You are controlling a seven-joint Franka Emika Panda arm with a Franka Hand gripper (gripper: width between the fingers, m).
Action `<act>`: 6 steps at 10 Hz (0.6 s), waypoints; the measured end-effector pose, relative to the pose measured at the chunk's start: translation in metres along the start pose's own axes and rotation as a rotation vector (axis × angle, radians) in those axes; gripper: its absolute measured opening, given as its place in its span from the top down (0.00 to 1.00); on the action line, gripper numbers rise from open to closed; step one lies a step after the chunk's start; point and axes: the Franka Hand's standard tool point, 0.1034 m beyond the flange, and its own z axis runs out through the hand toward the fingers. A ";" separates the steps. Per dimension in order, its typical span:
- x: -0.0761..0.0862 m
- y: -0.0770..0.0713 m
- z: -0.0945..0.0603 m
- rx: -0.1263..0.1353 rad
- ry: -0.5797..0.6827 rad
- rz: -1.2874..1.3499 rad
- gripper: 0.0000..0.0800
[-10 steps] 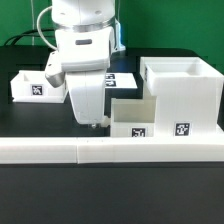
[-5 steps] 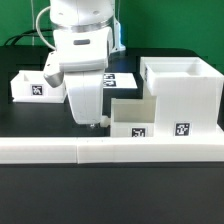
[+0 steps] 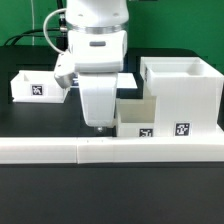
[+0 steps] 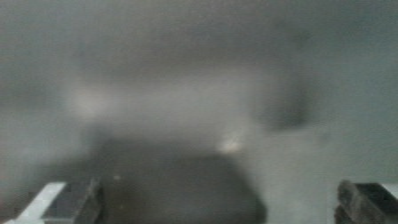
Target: Assemble drawer
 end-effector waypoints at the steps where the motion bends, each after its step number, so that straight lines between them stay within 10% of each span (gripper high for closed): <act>1: 0.008 0.004 0.000 0.001 0.005 0.006 0.19; 6: 0.013 0.008 -0.001 -0.005 0.009 0.035 0.19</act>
Offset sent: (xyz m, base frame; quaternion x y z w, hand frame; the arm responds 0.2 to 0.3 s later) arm 0.0000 0.0000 0.0000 0.0000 0.0000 0.0000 1.0000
